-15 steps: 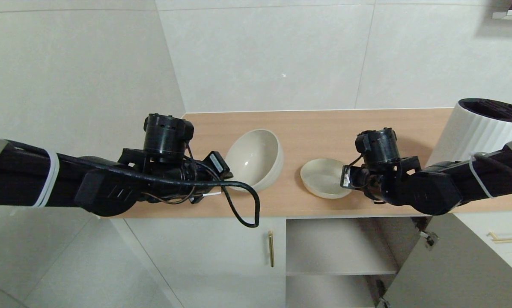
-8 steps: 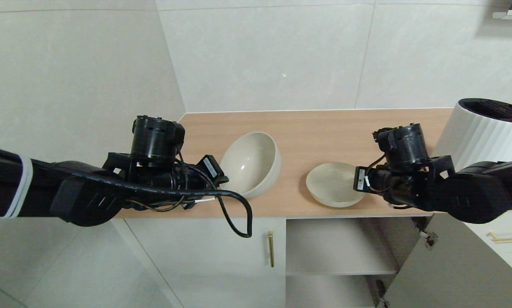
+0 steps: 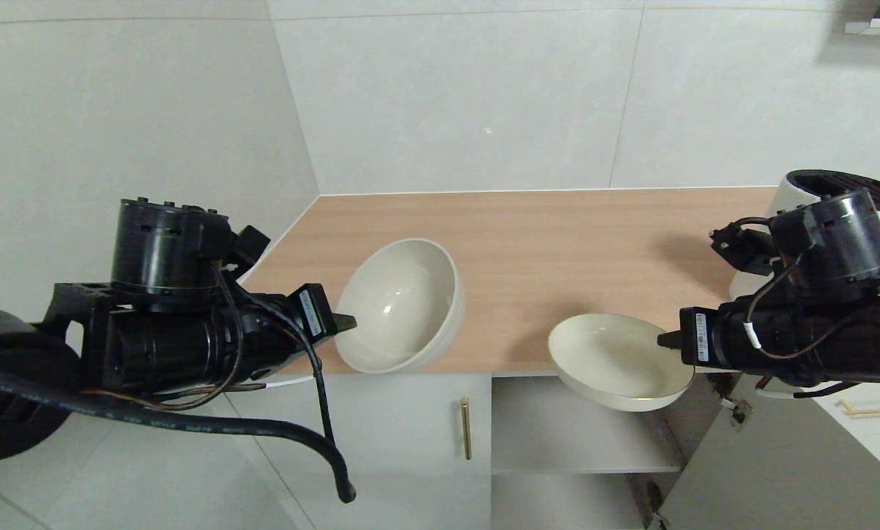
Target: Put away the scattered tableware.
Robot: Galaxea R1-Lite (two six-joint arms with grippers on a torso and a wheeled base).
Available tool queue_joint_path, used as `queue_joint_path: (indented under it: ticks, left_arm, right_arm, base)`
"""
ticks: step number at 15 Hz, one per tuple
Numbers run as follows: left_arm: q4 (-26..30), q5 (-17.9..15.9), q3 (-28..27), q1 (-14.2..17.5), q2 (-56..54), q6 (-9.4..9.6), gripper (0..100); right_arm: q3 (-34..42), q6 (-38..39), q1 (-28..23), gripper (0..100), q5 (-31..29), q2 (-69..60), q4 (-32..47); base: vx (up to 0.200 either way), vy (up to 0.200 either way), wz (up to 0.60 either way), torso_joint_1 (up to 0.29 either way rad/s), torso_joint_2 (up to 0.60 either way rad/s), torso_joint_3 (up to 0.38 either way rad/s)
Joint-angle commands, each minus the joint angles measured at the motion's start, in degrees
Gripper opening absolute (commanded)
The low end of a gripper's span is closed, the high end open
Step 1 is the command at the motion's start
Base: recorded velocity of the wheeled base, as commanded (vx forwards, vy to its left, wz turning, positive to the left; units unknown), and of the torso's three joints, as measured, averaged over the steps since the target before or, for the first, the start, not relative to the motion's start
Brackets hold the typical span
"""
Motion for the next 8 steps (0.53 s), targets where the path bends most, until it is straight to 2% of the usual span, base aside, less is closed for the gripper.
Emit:
queue_joint_path:
  ticks: [1, 8]
  left_arm:
    - [0.4, 0.0, 0.2, 0.0, -1.9, 0.33, 0]
    - [0.6, 0.0, 0.6, -0.2, -2.2, 1.47, 0]
  right_arm:
    - [0.2, 0.0, 0.0, 0, 0.0, -2.3, 0.0]
    - [1.7, -3.1, -1.2, 0, -0.5, -1.9, -0.1]
  base:
    - [0.0, 0.0, 0.0, 0.0, 0.0, 0.0]
    - [0.0, 0.0, 0.0, 0.0, 0.0, 0.0]
